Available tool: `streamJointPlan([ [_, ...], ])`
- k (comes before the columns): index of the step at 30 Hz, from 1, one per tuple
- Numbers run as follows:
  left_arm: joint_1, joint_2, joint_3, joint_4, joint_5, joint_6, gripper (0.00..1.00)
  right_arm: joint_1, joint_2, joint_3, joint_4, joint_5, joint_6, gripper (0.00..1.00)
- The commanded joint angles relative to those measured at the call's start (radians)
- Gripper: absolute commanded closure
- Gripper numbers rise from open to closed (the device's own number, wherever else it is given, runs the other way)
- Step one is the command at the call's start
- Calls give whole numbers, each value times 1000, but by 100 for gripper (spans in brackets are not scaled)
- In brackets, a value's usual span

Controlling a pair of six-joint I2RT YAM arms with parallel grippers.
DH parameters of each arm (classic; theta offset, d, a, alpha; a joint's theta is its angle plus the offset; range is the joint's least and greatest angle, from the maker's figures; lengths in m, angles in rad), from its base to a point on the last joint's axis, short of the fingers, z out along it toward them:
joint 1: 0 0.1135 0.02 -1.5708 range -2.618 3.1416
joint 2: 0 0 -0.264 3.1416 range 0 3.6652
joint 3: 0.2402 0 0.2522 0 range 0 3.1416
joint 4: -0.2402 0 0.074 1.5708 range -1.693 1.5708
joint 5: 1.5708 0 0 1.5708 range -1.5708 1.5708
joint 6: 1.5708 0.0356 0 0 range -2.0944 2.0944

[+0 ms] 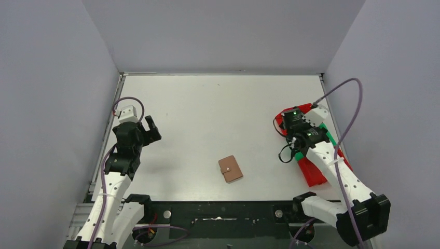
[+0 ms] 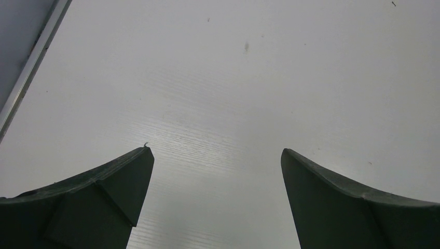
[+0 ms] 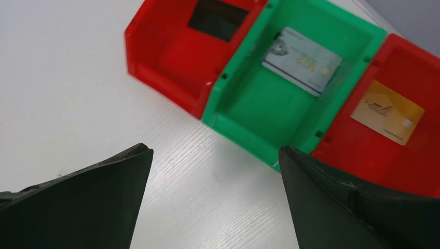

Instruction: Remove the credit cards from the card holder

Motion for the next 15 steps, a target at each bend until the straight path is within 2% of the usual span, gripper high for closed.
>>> streamJointPlan([
  [1, 10, -7, 6, 56, 2, -11, 3, -172, -105, -59, 89, -16, -1, 2],
  [4, 10, -3, 6, 58, -2, -10, 3, -285, -93, -79, 151, -118, -57, 2],
  [8, 10, 0, 5, 59, -6, -7, 3, -392, -8, -56, 146, -179, -61, 2],
  [15, 12, 2, 2, 62, -15, -3, 3, -438, 116, -18, 139, -252, -48, 2],
])
